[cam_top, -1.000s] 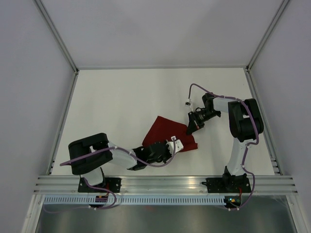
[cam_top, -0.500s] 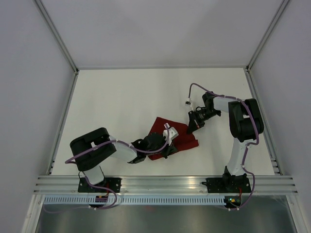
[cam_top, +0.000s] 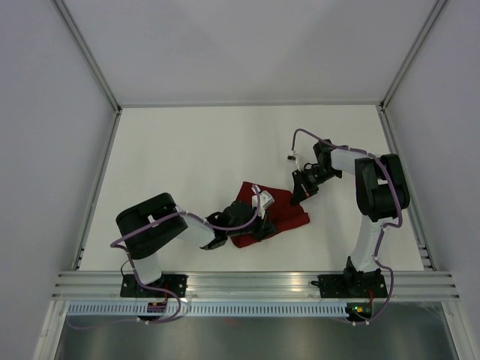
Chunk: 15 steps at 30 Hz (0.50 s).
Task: Fold the napkin, place the utensils inside, and roll it up
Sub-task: Roll the napkin with the utensil
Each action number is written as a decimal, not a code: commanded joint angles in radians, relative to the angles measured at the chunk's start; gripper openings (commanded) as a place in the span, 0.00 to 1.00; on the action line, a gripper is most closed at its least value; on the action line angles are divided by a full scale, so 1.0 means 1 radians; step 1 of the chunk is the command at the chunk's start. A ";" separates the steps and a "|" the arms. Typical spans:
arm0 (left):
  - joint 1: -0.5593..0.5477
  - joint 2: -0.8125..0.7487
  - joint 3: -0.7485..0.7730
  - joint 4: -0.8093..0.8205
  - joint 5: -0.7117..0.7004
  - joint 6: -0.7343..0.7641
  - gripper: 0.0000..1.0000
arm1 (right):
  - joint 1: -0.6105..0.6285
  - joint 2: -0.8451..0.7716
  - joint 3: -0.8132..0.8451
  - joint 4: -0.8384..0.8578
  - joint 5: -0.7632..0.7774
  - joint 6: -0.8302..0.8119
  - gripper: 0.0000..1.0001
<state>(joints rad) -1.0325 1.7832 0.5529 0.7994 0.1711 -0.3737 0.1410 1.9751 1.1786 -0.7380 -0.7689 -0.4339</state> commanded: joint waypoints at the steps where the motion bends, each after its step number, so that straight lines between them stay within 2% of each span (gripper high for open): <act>1: -0.018 0.088 -0.052 -0.339 0.096 -0.027 0.02 | -0.037 -0.062 -0.003 0.216 0.206 -0.014 0.00; 6: -0.003 0.107 0.048 -0.430 0.085 0.073 0.02 | -0.073 -0.128 -0.080 0.284 0.247 0.040 0.00; 15: 0.103 0.148 0.275 -0.609 0.120 0.280 0.02 | -0.207 -0.159 -0.134 0.325 0.223 0.106 0.00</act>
<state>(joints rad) -0.9623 1.8690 0.8108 0.5480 0.2413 -0.2310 -0.0032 1.8557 1.0496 -0.5888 -0.6918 -0.3302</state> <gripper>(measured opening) 0.105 0.011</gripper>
